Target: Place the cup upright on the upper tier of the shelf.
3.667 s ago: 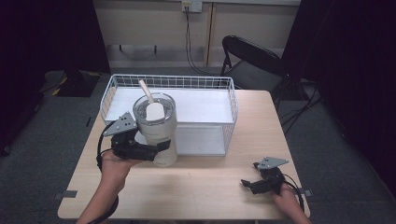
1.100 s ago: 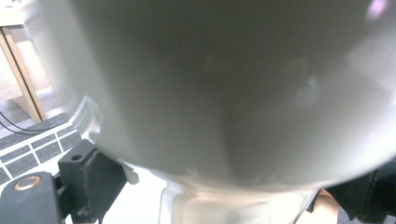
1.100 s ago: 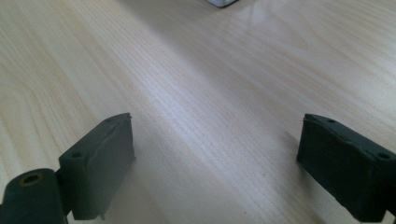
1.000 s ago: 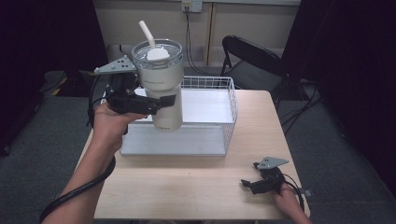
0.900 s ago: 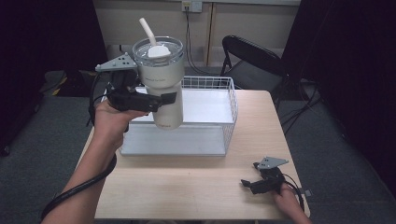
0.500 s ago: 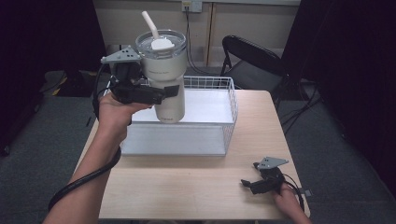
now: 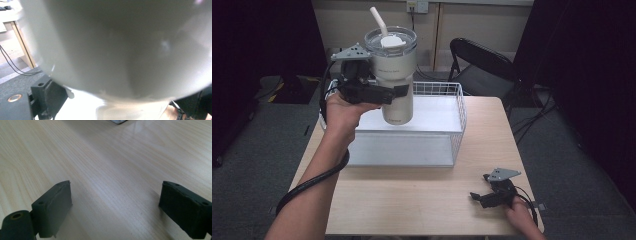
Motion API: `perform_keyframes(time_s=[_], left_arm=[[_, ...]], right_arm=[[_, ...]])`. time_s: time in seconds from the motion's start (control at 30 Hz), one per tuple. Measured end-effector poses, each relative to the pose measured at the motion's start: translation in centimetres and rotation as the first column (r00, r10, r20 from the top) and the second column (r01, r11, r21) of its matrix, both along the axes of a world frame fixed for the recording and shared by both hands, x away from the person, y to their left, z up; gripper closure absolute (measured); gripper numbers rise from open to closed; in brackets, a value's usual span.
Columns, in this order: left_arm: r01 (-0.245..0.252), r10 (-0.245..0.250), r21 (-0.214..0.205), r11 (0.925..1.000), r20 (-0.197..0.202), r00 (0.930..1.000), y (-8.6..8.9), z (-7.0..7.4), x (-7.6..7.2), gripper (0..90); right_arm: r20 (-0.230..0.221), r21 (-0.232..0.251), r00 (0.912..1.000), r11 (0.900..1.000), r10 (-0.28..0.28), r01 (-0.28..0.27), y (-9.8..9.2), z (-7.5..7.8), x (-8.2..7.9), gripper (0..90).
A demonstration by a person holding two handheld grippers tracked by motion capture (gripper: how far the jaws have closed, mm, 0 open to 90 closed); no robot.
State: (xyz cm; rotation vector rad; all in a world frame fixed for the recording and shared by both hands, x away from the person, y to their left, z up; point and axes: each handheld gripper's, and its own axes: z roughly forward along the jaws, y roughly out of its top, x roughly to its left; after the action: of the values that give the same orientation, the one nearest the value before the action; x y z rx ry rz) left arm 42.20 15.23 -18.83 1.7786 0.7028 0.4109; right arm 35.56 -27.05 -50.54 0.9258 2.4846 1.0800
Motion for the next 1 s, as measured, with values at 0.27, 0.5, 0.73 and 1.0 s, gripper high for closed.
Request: perform_keyframes(time_s=[0.27, 0.5, 0.73, 1.0], left_arm=[[-0.013, 0.013, 0.0, 0.9999, 0.01, 0.9999, -0.5, -0.3, 1.0, 9.9], [-0.021, 0.021, 0.02, 0.9996, 0.012, 0.9997, -1.1, -0.3, 1.7, 9.9], [-0.037, 0.036, 0.019, 0.9992, 0.015, 0.9992, -1.3, -0.6, 2.3, 9.9], [-0.062, 0.062, 0.025, 0.9978, 0.022, 0.9979, -1.2, -1.0, 2.9, 9.9]], right_arm=[[0.0, 0.0, 1.0, 1.0, 0.0, 0.0, 0.0, 0.0, 0.0, 10.1], [0.0, 0.0, 1.0, 1.0, 0.0, 0.0, 0.0, 0.0, 0.0, 10.1], [0.0, 0.0, 1.0, 1.0, 0.0, 0.0, 0.0, 0.0, 0.0, 10.1], [0.0, 0.0, 1.0, 1.0, 0.0, 0.0, 0.0, 0.0, 0.0, 10.1]])
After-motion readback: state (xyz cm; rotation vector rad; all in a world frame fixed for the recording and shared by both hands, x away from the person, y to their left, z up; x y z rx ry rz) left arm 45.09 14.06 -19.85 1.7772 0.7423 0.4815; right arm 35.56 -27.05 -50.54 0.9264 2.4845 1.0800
